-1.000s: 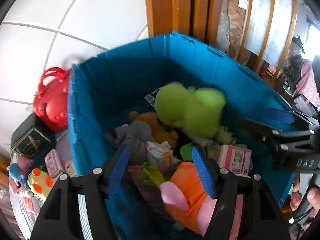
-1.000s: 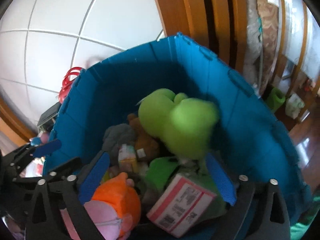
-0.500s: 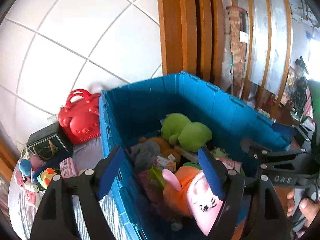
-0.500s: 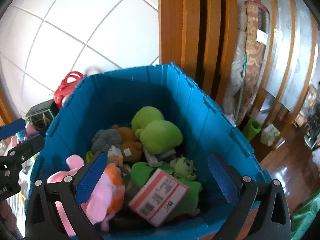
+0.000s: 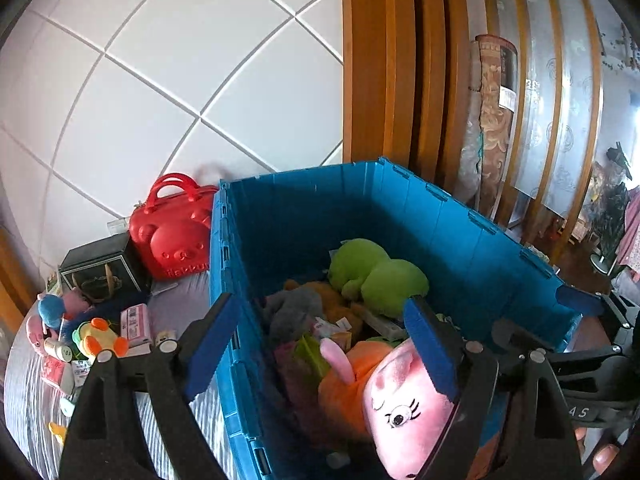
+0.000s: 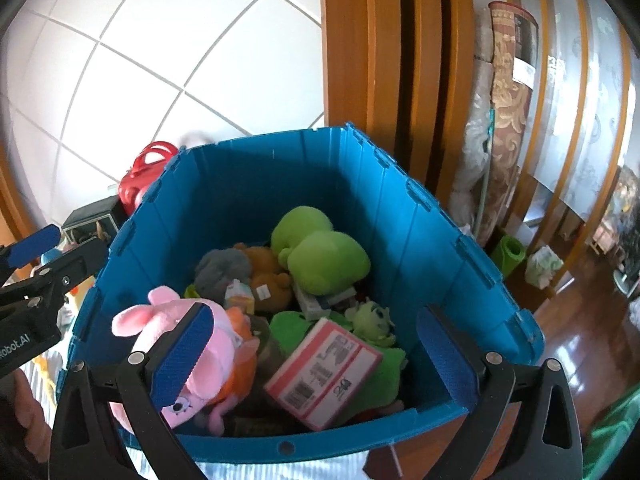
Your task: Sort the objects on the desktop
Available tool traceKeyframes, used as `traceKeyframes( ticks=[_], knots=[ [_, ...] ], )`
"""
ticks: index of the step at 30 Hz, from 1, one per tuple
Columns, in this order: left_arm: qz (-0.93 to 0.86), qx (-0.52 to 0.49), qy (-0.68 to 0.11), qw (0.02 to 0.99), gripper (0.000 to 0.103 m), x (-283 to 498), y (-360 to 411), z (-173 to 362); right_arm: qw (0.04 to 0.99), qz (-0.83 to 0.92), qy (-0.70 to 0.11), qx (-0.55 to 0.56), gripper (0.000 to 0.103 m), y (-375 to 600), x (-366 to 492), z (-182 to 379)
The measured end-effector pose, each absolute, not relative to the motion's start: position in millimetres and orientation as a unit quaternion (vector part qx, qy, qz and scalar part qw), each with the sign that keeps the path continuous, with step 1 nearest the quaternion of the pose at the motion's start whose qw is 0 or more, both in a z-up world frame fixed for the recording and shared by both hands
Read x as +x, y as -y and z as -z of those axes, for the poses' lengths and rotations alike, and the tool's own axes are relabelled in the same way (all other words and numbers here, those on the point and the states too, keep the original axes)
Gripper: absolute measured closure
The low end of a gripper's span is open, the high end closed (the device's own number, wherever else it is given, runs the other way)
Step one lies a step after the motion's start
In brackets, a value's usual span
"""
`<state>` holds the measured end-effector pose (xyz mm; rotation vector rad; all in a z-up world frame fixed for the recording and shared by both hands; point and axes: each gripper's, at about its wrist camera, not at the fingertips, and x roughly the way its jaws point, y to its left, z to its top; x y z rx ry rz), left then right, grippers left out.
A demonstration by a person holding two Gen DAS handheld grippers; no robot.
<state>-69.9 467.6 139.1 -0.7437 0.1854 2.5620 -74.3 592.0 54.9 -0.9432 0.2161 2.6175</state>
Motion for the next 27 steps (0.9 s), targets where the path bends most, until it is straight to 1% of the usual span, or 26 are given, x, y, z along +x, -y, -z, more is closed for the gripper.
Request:
traceKeyframes(
  ticks=[27],
  knots=[
    [-0.929,-0.289,-0.078,0.219,0.018,-65.7,-467.0,-129.8,0.168,-0.925,-0.076,-0.331,0.0,-588.6,-67.0,-55.2]
  ],
)
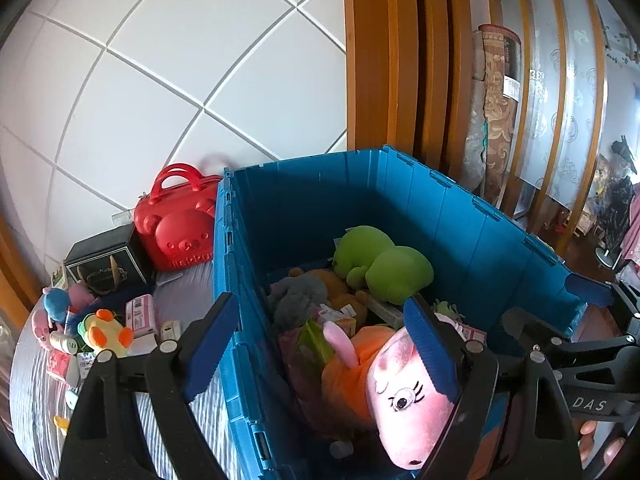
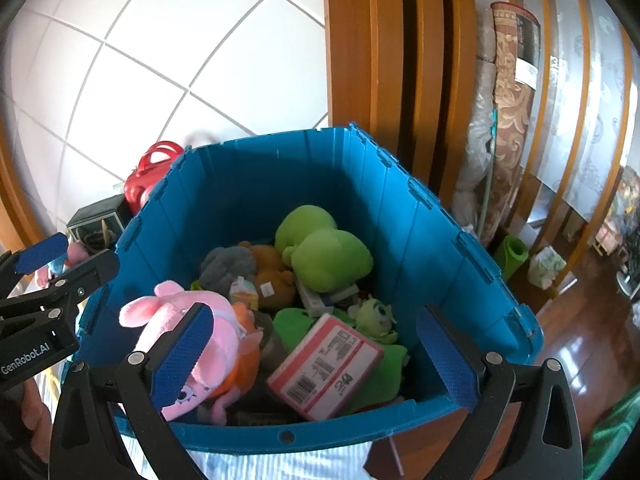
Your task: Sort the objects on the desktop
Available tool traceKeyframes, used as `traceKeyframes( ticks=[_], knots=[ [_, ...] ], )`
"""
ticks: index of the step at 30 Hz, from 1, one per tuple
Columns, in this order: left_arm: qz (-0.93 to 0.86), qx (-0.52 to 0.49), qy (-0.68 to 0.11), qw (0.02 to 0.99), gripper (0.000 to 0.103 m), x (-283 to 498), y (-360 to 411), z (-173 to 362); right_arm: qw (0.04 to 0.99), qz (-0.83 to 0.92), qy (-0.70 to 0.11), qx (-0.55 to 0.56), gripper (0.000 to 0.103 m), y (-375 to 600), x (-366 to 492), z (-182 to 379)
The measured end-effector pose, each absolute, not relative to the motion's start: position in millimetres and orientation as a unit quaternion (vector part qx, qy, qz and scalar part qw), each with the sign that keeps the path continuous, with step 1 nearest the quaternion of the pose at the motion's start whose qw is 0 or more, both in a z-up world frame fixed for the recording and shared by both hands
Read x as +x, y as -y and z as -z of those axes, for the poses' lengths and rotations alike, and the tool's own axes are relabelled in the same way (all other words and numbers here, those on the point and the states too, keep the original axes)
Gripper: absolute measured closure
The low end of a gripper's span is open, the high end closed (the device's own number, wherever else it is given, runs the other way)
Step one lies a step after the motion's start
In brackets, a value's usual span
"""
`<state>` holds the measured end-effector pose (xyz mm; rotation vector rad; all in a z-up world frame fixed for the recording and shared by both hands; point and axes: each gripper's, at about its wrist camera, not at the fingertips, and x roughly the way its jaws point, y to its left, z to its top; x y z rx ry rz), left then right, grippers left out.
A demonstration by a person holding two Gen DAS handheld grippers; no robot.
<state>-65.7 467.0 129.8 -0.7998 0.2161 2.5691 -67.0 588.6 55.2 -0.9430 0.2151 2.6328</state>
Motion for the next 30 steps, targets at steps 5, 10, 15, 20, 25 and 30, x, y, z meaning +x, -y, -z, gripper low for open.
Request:
traceKeyframes(
  ticks=[5,10,15,20,25,30],
  knots=[
    [-0.928,-0.291,-0.08,0.217,0.018,-65.3,-466.1,-129.2,0.167,-0.926,-0.075,-0.33,0.0,-587.8,-66.4,-55.8],
    [-0.928,-0.292,-0.08,0.219,0.018,-63.5,-464.6,-129.3,0.165,-0.927,-0.073,-0.329,0.0,-586.6,-65.7,-58.2],
    [-0.927,-0.294,-0.077,0.221,0.018,-61.8,-462.4,-129.1,0.167,-0.927,-0.072,-0.329,0.0,-585.9,-66.4,-60.1],
    [-0.924,-0.3,-0.079,0.223,0.018,-60.8,-463.6,-126.9,0.167,-0.926,-0.073,-0.329,0.0,-586.3,-66.3,-60.3],
    [-0.924,-0.3,-0.08,0.222,0.018,-59.1,-462.8,-126.2,0.168,-0.927,-0.073,-0.328,0.0,-586.3,-64.3,-61.9],
    [-0.922,-0.307,-0.082,0.223,0.018,-58.4,-464.8,-124.7,0.17,-0.926,-0.073,-0.329,0.0,-586.0,-64.2,-61.4]
  ],
)
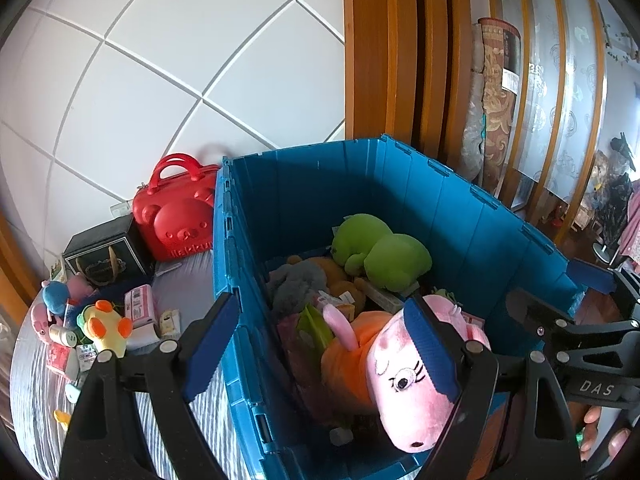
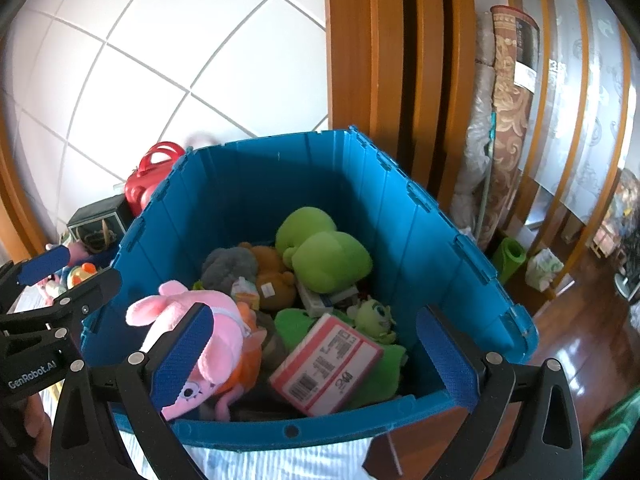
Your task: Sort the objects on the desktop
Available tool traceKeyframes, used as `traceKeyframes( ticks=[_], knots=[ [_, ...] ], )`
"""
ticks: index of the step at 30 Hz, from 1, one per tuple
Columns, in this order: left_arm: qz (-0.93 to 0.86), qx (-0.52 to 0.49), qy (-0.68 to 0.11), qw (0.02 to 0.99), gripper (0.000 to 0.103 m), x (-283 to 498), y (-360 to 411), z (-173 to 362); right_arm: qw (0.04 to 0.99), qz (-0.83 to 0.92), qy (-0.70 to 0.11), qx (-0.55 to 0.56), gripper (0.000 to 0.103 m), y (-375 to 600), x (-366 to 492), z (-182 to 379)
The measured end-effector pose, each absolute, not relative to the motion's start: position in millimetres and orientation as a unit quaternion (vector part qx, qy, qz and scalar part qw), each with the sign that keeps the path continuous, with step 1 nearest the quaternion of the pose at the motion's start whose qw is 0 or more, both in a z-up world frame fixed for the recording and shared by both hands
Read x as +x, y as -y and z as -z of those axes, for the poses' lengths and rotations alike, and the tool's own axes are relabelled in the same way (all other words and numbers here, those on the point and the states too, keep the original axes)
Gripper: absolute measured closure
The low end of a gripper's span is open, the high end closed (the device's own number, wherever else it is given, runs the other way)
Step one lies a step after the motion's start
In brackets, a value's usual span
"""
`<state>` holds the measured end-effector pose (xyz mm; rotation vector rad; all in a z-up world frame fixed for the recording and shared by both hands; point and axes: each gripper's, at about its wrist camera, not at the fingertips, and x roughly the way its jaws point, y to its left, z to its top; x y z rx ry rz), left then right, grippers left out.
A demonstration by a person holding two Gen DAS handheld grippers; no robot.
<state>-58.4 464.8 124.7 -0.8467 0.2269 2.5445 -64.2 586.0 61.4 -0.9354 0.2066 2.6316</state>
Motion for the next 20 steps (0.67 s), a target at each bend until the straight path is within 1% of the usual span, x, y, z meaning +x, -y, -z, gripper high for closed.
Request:
traceKeyframes(
  ticks=[20],
  knots=[
    [-0.915,-0.32,-0.086,0.229,0.018,-54.9,-466.6,-123.9,0.176,-0.921,-0.071,-0.339,0.0,-591.4,-63.6,-57.7]
  ],
)
